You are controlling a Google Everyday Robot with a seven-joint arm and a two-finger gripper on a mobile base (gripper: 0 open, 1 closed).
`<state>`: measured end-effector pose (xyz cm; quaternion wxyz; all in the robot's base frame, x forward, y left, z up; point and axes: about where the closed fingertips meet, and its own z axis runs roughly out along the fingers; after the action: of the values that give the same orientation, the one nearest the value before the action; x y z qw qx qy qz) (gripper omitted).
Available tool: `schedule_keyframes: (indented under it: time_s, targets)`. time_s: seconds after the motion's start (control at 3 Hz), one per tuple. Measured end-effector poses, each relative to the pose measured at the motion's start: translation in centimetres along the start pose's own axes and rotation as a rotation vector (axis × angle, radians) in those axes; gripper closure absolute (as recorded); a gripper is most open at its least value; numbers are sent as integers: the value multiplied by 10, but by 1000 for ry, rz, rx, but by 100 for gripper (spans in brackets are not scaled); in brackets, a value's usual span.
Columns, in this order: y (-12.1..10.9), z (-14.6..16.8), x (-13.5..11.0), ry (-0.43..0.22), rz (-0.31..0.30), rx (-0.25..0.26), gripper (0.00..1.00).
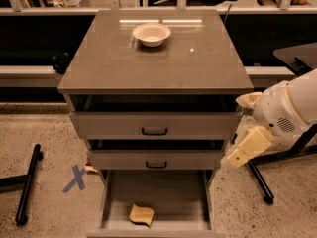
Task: Pick sponge from bottom drawer and place on counter
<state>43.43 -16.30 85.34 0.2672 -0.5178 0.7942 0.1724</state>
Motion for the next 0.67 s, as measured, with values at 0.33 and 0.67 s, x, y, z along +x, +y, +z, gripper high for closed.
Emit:
schedule_keyframes:
  time_s: [0.33,0.67]
  targets:
    - [-15,64,38,-49,-23,41,0]
    - [-28,114,63,-84,-44,56,0]
